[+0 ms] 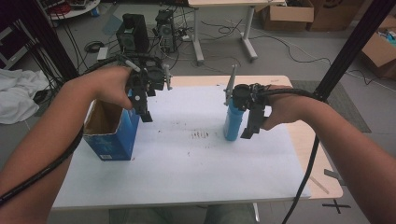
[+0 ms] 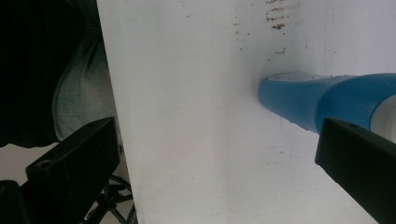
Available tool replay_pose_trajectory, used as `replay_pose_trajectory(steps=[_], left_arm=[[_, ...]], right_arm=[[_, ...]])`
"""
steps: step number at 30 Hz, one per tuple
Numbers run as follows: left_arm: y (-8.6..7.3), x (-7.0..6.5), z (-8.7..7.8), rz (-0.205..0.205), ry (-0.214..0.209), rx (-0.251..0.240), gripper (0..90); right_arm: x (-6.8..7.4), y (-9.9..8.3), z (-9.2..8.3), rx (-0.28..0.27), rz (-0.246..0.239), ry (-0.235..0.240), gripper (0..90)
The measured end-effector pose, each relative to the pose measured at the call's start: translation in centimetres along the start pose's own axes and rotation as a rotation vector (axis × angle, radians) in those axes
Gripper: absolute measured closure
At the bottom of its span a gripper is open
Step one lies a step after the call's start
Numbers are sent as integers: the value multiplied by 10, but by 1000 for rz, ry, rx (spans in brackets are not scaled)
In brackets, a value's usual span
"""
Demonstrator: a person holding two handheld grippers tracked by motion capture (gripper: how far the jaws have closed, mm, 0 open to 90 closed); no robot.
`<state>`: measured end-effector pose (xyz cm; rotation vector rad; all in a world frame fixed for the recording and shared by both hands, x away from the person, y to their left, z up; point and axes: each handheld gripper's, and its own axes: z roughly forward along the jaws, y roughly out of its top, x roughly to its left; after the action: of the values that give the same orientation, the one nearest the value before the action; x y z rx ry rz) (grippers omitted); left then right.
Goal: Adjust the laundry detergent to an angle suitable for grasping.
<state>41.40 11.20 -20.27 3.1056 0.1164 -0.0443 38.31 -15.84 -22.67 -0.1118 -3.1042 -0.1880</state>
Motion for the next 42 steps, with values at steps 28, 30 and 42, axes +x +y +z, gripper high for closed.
replay_pose_trajectory(steps=[28,30,42], left_arm=[[-1,-4,-4,8,8,-4,1],[0,-4,-4,8,5,-1,1],[7,0,-4,10,4,-5,1]], right_arm=[[4,3,3,10,-2,0,0],[5,3,2,5,-2,1,0],[3,-3,6,-1,-1,12,0]])
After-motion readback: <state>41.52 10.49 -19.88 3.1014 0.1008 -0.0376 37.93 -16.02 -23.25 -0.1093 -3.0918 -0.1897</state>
